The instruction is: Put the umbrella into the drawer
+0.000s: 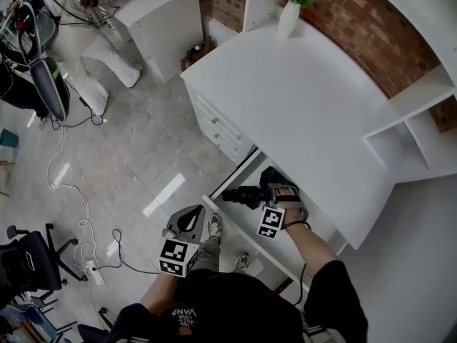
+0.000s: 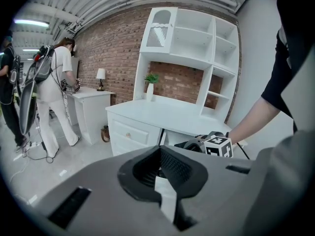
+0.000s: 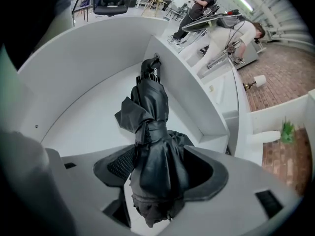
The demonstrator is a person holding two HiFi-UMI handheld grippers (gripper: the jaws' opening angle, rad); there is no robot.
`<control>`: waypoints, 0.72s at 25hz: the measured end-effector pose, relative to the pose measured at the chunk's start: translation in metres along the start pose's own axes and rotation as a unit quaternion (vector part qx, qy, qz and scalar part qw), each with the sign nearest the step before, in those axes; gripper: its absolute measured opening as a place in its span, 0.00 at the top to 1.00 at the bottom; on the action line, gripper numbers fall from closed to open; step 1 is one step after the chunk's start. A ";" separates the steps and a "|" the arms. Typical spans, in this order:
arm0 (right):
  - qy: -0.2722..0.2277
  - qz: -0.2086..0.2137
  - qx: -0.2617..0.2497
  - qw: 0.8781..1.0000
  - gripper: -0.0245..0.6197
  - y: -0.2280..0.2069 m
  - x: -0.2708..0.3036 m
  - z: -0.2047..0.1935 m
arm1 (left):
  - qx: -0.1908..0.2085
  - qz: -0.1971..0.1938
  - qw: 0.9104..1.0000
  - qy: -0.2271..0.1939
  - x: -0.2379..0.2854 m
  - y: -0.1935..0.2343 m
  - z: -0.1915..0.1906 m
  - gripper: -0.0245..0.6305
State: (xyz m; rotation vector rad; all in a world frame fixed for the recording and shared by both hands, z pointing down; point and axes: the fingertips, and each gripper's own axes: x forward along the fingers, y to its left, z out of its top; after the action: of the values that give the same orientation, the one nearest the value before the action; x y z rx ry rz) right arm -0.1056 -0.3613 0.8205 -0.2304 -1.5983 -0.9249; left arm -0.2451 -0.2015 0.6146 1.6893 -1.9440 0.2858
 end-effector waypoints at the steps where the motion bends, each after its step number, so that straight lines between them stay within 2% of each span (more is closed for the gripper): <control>1: -0.003 -0.003 0.008 1.000 0.50 -0.001 -0.003 0.000 | 0.001 0.001 1.000 -0.001 -0.001 0.000 0.000 0.95; 5: -0.014 -0.020 0.035 0.999 0.50 -0.005 -0.018 -0.003 | 0.004 0.004 1.000 -0.005 -0.007 -0.002 0.002 0.95; 9: -0.034 -0.051 0.082 0.995 0.52 -0.014 -0.042 -0.005 | 0.010 0.006 1.000 -0.013 -0.016 -0.009 0.006 0.95; 18: -0.062 -0.119 0.187 0.973 0.75 -0.027 -0.096 -0.018 | 0.017 0.007 0.999 -0.030 -0.032 -0.037 0.010 0.95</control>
State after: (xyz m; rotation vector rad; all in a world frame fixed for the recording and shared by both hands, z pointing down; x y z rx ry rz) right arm -0.0832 -0.3581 0.7216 0.1738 -1.9101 -0.7801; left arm -0.2103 -0.1863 0.5831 1.7253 -2.0070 0.2782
